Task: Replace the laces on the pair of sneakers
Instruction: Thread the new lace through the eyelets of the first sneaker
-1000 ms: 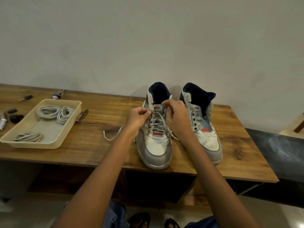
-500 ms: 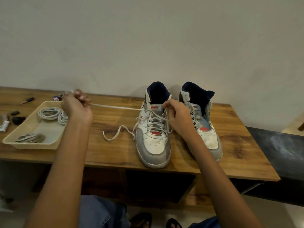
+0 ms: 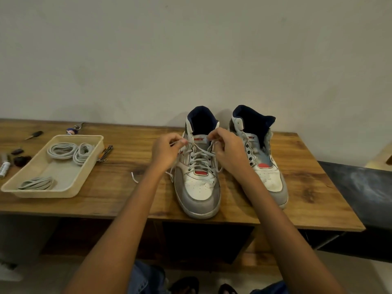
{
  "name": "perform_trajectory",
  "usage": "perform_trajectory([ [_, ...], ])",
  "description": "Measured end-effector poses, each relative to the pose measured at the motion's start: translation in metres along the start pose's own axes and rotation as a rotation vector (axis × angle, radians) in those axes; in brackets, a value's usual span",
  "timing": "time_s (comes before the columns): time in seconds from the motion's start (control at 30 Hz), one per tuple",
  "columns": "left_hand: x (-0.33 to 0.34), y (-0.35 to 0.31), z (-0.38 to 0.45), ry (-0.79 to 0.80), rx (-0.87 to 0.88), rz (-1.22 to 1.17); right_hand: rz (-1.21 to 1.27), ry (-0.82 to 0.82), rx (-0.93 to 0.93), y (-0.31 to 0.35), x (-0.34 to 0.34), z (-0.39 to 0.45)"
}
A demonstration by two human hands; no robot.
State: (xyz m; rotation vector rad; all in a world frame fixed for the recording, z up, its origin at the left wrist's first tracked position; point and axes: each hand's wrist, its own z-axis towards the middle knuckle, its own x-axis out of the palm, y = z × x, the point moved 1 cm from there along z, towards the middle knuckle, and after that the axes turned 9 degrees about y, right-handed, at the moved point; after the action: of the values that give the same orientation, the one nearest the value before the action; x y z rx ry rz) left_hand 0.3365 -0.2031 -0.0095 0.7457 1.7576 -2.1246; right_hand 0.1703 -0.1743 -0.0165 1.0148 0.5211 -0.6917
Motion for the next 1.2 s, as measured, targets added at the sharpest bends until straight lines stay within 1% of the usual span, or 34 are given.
perform_trajectory([
  [0.03, -0.001, -0.003, -0.001, -0.044, 0.01, -0.054, -0.005, 0.003, 0.002, 0.0, 0.0, 0.0],
  [0.07, -0.004, -0.007, -0.002, -0.099, -0.001, -0.168, -0.014, 0.005, 0.005, -0.001, 0.0, 0.0],
  [0.1, -0.011, -0.01, -0.002, -0.181, -0.037, -0.389, -0.021, 0.005, 0.009, -0.002, -0.001, -0.001],
  [0.13, -0.024, -0.013, 0.0, -0.268, -0.084, -0.724, -0.025, 0.004, 0.014, -0.003, -0.001, -0.001],
  [0.17, -0.041, -0.012, 0.001, -0.339, -0.107, -1.151, -0.026, 0.004, 0.016, -0.003, -0.002, -0.001],
  [0.2, -0.057, -0.01, 0.002, -0.392, -0.082, -1.581, -0.022, 0.003, 0.013, -0.002, -0.002, -0.001],
  [0.23, -0.07, -0.003, 0.003, -0.437, -0.049, -1.897, -0.012, 0.002, 0.006, 0.0, -0.003, -0.001],
  [0.27, -0.078, 0.004, 0.003, -0.463, -0.061, -2.037, 0.005, 0.002, -0.001, 0.001, -0.002, -0.001],
  [0.3, -0.08, 0.009, 0.002, -0.461, -0.125, -2.015, 0.015, 0.005, -0.007, 0.002, -0.002, -0.001],
  [0.33, -0.076, 0.014, 0.004, -0.447, -0.189, -1.912, 0.016, 0.008, -0.01, 0.002, -0.001, -0.001],
  [0.4, -0.066, 0.017, 0.009, -0.429, -0.275, -1.6, 0.017, 0.008, -0.003, 0.002, -0.001, -0.001],
  [0.43, -0.064, 0.019, 0.013, -0.445, -0.306, -1.385, 0.022, 0.006, 0.002, 0.002, -0.002, 0.0],
  [0.5, -0.062, 0.019, 0.015, -0.491, -0.369, -0.884, 0.028, 0.01, 0.006, 0.003, -0.003, 0.0],
  [0.53, -0.06, 0.019, 0.014, -0.487, -0.396, -0.66, 0.026, 0.015, 0.005, 0.003, -0.003, -0.001],
  [0.57, -0.057, 0.021, 0.011, -0.46, -0.414, -0.445, 0.022, 0.017, 0.001, 0.003, -0.003, -0.001],
  [0.6, -0.053, 0.021, 0.008, -0.4, -0.425, -0.217, 0.019, 0.017, -0.003, 0.002, -0.002, -0.001],
  [0.63, -0.046, 0.019, 0.004, -0.335, -0.419, 0.05, 0.017, 0.015, -0.006, 0.001, -0.002, -0.001],
  [0.67, -0.041, 0.017, 0.002, -0.284, -0.375, 0.295, 0.016, 0.012, -0.007, 0.0, -0.002, -0.001],
  [0.7, -0.037, 0.012, 0.001, -0.274, -0.291, 0.459, 0.014, 0.011, -0.006, 0.0, -0.002, 0.0],
  [0.73, -0.035, 0.005, 0.0, -0.271, -0.177, 0.521, 0.013, 0.013, -0.005, 0.0, -0.003, 0.0],
  [0.77, -0.033, 0.0, 0.001, -0.234, -0.05, 0.473, 0.013, 0.017, -0.004, 0.001, -0.003, 0.0],
  [0.8, -0.031, -0.005, 0.001, -0.157, 0.062, 0.335, 0.013, 0.021, -0.004, 0.002, -0.003, 0.0],
  [0.83, -0.027, -0.008, 0.0, -0.037, 0.117, 0.18, 0.014, 0.023, -0.007, 0.003, -0.003, 0.0],
  [0.87, -0.021, -0.011, -0.003, 0.082, 0.135, 0.091, 0.015, 0.023, -0.01, 0.003, -0.003, 0.0],
  [0.9, -0.015, -0.013, -0.006, 0.15, 0.141, 0.096, 0.014, 0.02, -0.013, 0.002, -0.003, -0.001],
  [0.93, -0.009, -0.012, -0.007, 0.174, 0.132, 0.163, 0.013, 0.019, -0.014, 0.002, -0.003, -0.001],
  [1.07, 0.002, -0.002, -0.008, 0.133, 0.024, 0.449, 0.012, 0.023, -0.016, 0.004, -0.003, -0.002],
  [1.1, 0.003, -0.002, -0.008, 0.112, 0.032, 0.516, 0.009, 0.023, -0.019, 0.004, -0.003, -0.002],
  [1.13, 0.002, -0.004, -0.01, 0.097, 0.062, 0.529, 0.004, 0.022, -0.018, 0.005, -0.004, -0.002],
  [1.17, 0.0, -0.008, -0.011, 0.094, 0.088, 0.422, -0.002, 0.023, -0.014, 0.005, -0.004, -0.002],
  [1.2, -0.003, -0.014, -0.014, 0.107, 0.093, 0.201, -0.011, 0.028, -0.006, 0.006, -0.004, -0.003],
])
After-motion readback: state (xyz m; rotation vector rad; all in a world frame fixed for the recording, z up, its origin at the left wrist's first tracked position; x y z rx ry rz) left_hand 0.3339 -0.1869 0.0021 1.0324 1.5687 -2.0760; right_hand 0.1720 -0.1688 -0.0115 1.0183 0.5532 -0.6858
